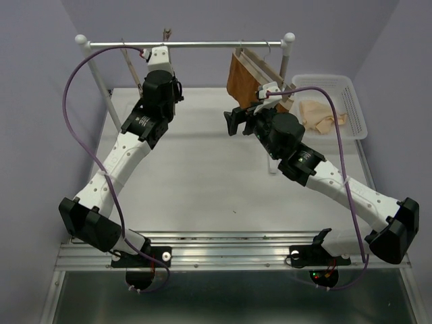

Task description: Remove the underwear clipped to the hanger

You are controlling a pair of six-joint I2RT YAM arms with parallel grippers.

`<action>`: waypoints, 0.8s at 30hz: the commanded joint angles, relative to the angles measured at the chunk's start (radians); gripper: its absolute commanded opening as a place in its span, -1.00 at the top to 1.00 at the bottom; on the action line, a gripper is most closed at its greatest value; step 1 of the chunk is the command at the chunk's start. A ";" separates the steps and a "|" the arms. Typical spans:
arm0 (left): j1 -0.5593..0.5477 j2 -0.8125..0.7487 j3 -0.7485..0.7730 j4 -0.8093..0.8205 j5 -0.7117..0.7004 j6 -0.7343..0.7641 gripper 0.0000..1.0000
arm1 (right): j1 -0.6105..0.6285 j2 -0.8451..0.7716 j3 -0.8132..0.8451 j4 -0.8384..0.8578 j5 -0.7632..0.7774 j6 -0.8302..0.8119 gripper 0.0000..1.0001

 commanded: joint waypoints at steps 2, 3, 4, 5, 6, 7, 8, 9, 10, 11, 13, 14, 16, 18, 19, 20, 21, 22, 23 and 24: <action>0.025 -0.015 0.060 0.087 0.027 0.063 1.00 | 0.005 0.022 0.016 0.040 0.035 -0.025 -1.00; 0.032 -0.012 0.060 0.090 0.024 0.064 1.00 | 0.005 0.027 0.017 0.040 0.036 -0.026 -1.00; 0.037 -0.012 0.064 0.091 0.030 0.066 1.00 | 0.005 0.030 0.017 0.040 0.039 -0.026 -1.00; 0.043 -0.012 0.065 0.096 0.038 0.067 1.00 | 0.005 0.031 0.017 0.041 0.039 -0.026 -1.00; 0.052 -0.010 0.067 0.099 0.047 0.069 1.00 | 0.005 0.033 0.017 0.040 0.038 -0.028 -1.00; 0.060 -0.007 0.070 0.097 0.051 0.070 1.00 | 0.005 0.037 0.019 0.041 0.036 -0.028 -1.00; 0.064 -0.006 0.074 0.093 0.056 0.070 1.00 | 0.005 0.039 0.019 0.041 0.036 -0.031 -1.00; 0.071 -0.003 0.077 0.091 0.055 0.072 1.00 | 0.005 0.042 0.020 0.041 0.036 -0.030 -1.00; 0.081 0.000 0.083 0.090 0.059 0.073 1.00 | 0.005 0.043 0.022 0.041 0.036 -0.029 -1.00; 0.086 0.007 0.087 0.090 0.062 0.083 1.00 | 0.005 0.050 0.022 0.041 0.038 -0.029 -1.00; 0.106 0.017 0.100 0.090 0.087 0.093 1.00 | 0.005 0.056 0.023 0.040 0.038 -0.031 -1.00; 0.110 0.023 0.108 0.085 0.090 0.098 1.00 | 0.005 0.059 0.023 0.040 0.036 -0.031 -1.00; 0.124 0.040 0.131 0.075 0.097 0.106 1.00 | 0.005 0.063 0.025 0.041 0.038 -0.029 -1.00; 0.130 0.049 0.143 0.068 0.108 0.113 1.00 | 0.005 0.068 0.028 0.040 0.036 -0.029 -1.00; 0.132 0.056 0.148 0.065 0.122 0.115 1.00 | 0.005 0.069 0.028 0.040 0.038 -0.029 -1.00; 0.137 0.065 0.151 0.058 0.122 0.113 1.00 | 0.005 0.071 0.028 0.040 0.038 -0.029 -1.00; 0.138 0.068 0.154 0.055 0.122 0.115 1.00 | 0.005 0.071 0.028 0.041 0.036 -0.029 -1.00; 0.140 0.071 0.156 0.051 0.122 0.113 1.00 | 0.005 0.071 0.030 0.040 0.036 -0.031 -1.00; 0.143 0.074 0.154 0.048 0.127 0.110 1.00 | 0.005 0.071 0.030 0.038 0.038 -0.031 -1.00; 0.147 0.076 0.153 0.047 0.131 0.109 1.00 | 0.005 0.073 0.030 0.040 0.038 -0.030 -1.00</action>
